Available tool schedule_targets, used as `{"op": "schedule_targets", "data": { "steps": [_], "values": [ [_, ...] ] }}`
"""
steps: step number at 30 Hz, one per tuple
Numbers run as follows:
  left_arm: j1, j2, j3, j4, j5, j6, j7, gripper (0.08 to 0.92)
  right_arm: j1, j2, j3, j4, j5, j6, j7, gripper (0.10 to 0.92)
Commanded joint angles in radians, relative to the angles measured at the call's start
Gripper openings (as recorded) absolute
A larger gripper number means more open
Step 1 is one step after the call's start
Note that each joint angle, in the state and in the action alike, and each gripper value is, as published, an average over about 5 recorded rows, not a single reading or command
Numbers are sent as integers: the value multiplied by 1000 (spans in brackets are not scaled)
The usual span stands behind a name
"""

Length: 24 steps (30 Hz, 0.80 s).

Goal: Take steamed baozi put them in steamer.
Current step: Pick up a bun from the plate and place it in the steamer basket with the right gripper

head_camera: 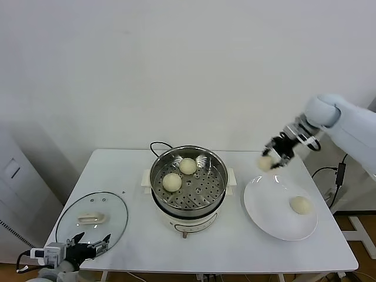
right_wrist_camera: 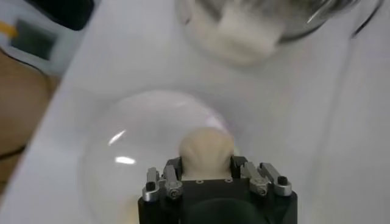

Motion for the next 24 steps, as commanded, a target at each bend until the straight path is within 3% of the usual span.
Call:
{"op": "schedule_targets", "data": {
  "steps": [1,13,24],
  "values": [
    [-3,4,5,-1,1,1,0,823,99,203,1,-11,-30,260,57,492],
    [-1,1,2,-3,-1,-3,1,823,34,310,15,111,-190,508,140,492],
    [-2,-2,3,-4,-1,-3,1,823,-36,269,-12,276,-265,565,163,492]
  ]
}}
